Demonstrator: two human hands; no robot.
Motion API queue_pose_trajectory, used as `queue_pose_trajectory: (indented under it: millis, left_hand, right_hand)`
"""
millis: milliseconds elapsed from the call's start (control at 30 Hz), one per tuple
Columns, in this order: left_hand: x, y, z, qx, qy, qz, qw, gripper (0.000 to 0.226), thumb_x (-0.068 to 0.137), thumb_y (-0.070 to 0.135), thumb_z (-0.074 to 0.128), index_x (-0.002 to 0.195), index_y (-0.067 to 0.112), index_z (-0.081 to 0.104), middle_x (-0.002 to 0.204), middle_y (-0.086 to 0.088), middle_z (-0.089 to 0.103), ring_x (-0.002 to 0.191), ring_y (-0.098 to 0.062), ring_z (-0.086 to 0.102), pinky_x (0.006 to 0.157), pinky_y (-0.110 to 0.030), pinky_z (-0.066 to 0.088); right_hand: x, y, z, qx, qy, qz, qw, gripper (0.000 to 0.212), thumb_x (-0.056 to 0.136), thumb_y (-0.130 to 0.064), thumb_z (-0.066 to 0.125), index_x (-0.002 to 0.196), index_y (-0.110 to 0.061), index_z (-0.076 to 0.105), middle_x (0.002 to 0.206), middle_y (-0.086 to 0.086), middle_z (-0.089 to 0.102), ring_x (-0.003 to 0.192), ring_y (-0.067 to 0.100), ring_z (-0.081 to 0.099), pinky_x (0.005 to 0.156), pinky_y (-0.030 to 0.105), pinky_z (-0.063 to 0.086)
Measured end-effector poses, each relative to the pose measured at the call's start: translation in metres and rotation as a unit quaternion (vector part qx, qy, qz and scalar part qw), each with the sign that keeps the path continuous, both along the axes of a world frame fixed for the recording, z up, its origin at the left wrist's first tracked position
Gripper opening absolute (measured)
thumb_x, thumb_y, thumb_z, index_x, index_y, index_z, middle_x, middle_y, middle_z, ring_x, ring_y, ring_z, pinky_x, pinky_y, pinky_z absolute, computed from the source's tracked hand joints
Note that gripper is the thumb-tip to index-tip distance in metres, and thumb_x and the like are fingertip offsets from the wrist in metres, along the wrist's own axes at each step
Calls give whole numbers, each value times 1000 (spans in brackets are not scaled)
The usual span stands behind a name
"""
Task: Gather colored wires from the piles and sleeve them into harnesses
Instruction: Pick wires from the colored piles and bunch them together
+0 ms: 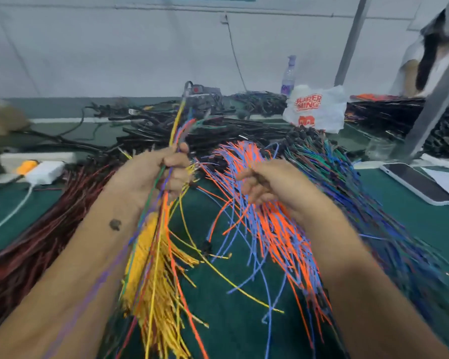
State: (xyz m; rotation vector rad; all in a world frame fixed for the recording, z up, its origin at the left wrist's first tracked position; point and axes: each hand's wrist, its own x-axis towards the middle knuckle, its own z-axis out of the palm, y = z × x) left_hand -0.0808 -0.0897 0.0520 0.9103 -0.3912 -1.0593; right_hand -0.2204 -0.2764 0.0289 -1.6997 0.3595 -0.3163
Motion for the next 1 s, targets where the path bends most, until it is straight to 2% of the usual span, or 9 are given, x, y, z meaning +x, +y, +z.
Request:
queue_pose_trajectory:
  millis: [133,200,400,533,600,700,800,900,1000]
  left_hand:
    - [-12,-3,-36,124,-133,63,981,28,101,17,31,81,20,50,45,9,33,34,-2,25,31,-10,19]
    - [-21,-3,-59,159,-183,77,967,30,103,18,30,80,19,50,46,10,35,34,-3,26,33,-10,22]
    - [-28,-5,-79,199,-232,94,948,32,104,23,33,83,17,57,48,6,46,39,-7,32,39,-17,24]
    - [-30,-5,-81,189,-240,124,944,37,105,27,33,88,14,63,56,0,61,40,-6,42,40,-17,32]
    - [-30,-6,-82,190,-245,147,939,37,104,28,33,89,17,64,63,1,68,45,-4,49,46,-17,39]
    - [-31,-9,-81,135,-166,162,963,35,105,24,33,93,13,64,74,-6,73,61,-9,64,56,-22,54]
    - [-30,-8,-80,113,-110,157,975,32,104,21,34,97,10,63,83,-16,73,74,-24,70,70,-36,60]
    - [-31,-5,-81,133,-133,140,972,29,104,21,38,104,13,65,92,-14,73,73,-23,69,61,-33,59]
    - [-30,-4,-83,138,-157,145,967,27,104,23,39,105,16,65,73,-3,66,50,-9,52,43,-18,42]
  right_hand:
    - [61,59,-20,115,-41,7,993,31,101,-30,43,80,-18,63,62,0,59,47,17,51,44,22,36]
    - [77,75,-38,132,-59,-46,988,32,99,-27,49,71,-17,59,61,3,54,53,22,50,51,31,37]
    - [87,70,-77,101,-86,-144,981,42,91,-14,59,52,-17,47,42,-4,41,40,12,38,48,33,33]
    - [81,64,-80,125,-114,-118,979,41,92,-16,61,53,-19,49,52,8,39,33,16,37,38,23,31]
    - [80,64,-80,143,-132,-119,974,31,92,-14,62,63,-6,53,59,12,37,36,13,37,32,19,28]
    - [82,63,-78,118,-141,-131,974,35,90,-14,65,78,15,50,67,13,38,52,17,39,44,24,32]
    - [80,63,-78,90,-131,-128,979,35,88,-16,66,69,7,50,66,13,41,61,22,38,57,33,29]
    - [78,63,-80,82,-109,-124,983,37,86,-17,66,53,-12,50,58,7,46,56,19,48,55,28,37]
    - [77,64,-79,68,-112,-118,984,37,87,-21,66,68,7,53,64,20,50,53,21,50,57,30,41]
